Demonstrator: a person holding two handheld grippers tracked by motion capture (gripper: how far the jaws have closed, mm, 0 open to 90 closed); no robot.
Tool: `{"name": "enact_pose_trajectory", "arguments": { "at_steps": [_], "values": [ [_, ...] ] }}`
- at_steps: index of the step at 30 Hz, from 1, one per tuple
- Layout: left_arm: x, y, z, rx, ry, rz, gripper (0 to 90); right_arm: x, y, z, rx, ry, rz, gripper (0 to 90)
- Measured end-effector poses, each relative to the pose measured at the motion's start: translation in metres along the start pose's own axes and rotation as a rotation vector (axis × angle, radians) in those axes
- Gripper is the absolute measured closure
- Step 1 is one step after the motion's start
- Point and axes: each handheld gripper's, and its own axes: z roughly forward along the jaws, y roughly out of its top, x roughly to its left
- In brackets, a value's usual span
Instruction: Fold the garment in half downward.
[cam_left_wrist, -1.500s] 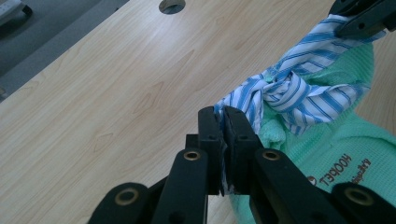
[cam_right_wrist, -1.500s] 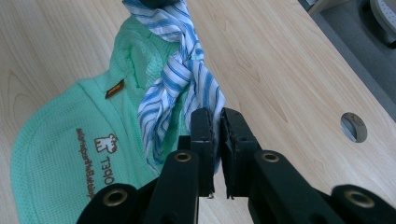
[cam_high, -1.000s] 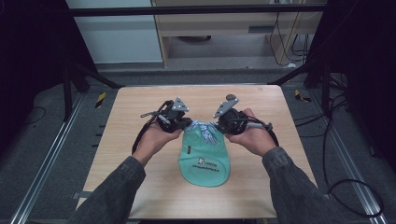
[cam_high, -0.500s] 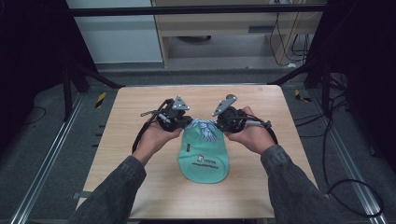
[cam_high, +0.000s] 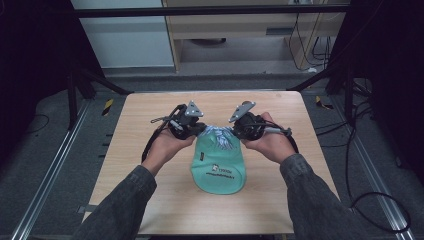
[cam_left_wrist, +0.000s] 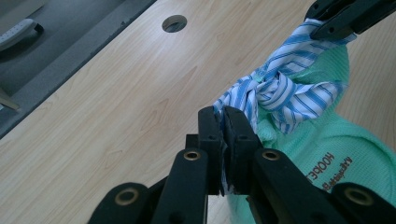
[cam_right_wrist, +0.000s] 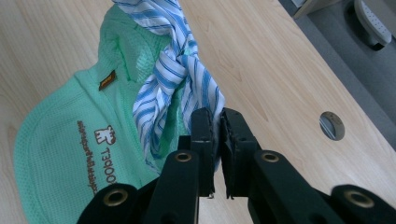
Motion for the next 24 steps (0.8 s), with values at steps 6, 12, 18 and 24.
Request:
{"name": "enact_pose_trajectory", "arguments": {
  "at_steps": [6,12,18,24],
  "values": [
    [-0.0003,0.0026,-0.0003,-0.006,0.009,0.004,86.5,-0.0027,0.0026,-0.0008,0.005,-0.006,0.0,84.1],
    [0.0024,0.0037,0.0003,-0.005,0.01,0.001,86.5,-0.0045,0.0038,0.0,-0.001,-0.012,0.005,84.1],
    [0.0015,0.0033,0.0013,-0.002,0.011,0.008,86.5,-0.0043,0.0034,0.001,0.006,-0.01,-0.001,84.1],
    [0.0036,0.0046,0.0008,-0.007,0.015,0.004,86.5,-0.005,0.0048,-0.0006,0.002,-0.017,-0.007,84.1]
  ]
}}
